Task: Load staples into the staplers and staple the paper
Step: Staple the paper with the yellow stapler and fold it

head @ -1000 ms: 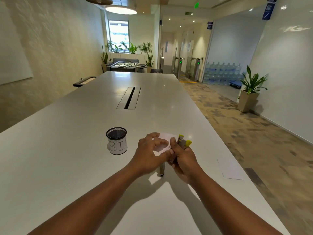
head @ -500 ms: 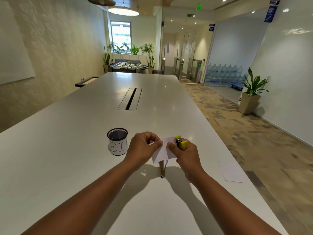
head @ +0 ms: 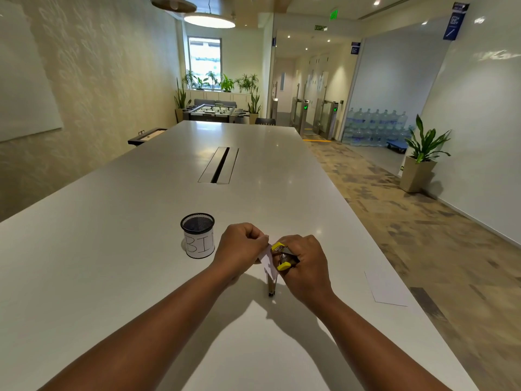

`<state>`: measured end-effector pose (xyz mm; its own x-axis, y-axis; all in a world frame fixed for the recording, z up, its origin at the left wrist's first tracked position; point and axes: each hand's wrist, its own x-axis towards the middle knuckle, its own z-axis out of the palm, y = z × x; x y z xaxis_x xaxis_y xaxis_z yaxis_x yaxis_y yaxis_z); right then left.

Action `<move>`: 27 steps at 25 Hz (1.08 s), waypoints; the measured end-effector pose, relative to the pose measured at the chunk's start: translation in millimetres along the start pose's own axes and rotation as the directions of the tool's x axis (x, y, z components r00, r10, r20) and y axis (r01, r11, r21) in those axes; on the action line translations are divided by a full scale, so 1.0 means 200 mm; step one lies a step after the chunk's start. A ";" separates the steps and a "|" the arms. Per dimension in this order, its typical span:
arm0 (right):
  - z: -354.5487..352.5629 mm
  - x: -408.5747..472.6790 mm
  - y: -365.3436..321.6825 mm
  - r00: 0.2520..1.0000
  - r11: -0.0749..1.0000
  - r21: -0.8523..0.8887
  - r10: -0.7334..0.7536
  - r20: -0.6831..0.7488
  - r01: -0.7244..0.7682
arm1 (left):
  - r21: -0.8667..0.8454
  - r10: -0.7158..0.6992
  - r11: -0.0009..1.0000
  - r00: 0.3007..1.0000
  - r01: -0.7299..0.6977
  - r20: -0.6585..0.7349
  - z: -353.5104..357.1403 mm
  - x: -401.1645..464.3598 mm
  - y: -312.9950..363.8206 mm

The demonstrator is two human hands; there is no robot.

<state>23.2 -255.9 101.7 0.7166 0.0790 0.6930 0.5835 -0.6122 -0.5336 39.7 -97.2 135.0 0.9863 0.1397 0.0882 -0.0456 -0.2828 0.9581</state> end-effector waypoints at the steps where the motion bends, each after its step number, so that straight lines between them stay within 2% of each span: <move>1: 0.00 0.00 -0.01 1.000 1.000 -0.007 -0.014 -0.003 0.014 | -0.029 -0.009 1.000 1.000 0.009 0.003 0.00 0.00 0.00; 4: 0.01 -0.01 -0.02 1.000 1.000 -0.019 -0.002 0.002 0.003 | -0.121 -0.048 0.991 0.999 0.048 0.008 0.00 -0.01 0.00; 7: 0.01 -0.02 -0.04 0.999 0.999 -0.023 0.042 0.024 -0.041 | -0.144 -0.044 0.989 0.998 0.039 -0.038 0.02 -0.03 -0.02; 9: 0.02 -0.01 -0.05 0.996 0.996 -0.050 0.074 0.041 -0.072 | -0.235 -0.059 0.971 0.998 0.050 -0.027 0.04 -0.04 -0.03; 12: 0.02 0.00 -0.06 0.990 0.990 -0.021 0.142 0.014 -0.142 | -0.550 -0.130 0.815 0.983 0.183 0.133 0.05 -0.05 -0.03; 14: 0.02 0.01 -0.05 0.966 0.961 0.103 0.260 -0.012 -0.257 | -0.638 -0.073 0.745 0.975 0.192 0.208 0.05 -0.05 -0.03; 17: 0.01 0.02 -0.05 0.919 0.871 0.311 0.394 0.019 -0.380 | -0.522 0.066 0.850 0.971 0.066 0.231 0.05 -0.06 -0.05; 19: 0.00 0.03 -0.06 0.914 0.834 0.392 0.403 0.048 -0.388 | -0.402 0.175 0.913 0.959 -0.074 0.222 0.05 -0.06 -0.07; 21: -0.01 0.04 -0.07 0.911 0.812 0.431 0.407 0.066 -0.394 | -0.318 0.260 0.929 0.944 -0.187 0.205 0.04 -0.05 -0.08; 25: -0.03 0.05 -0.05 0.909 0.779 0.490 0.411 0.072 -0.391 | -0.198 0.228 0.964 0.938 -0.180 0.260 -0.01 -0.02 -0.07; 27: -0.04 0.06 -0.04 0.908 0.772 0.496 0.407 0.095 -0.398 | -0.214 0.232 0.961 0.930 -0.174 0.285 -0.02 -0.02 -0.06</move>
<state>24.1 -255.7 117.9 0.9249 -0.1029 0.3660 0.3547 -0.1134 -0.9281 36.2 -90.5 123.6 0.9519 -0.2058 0.2269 -0.2498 -0.0929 0.9638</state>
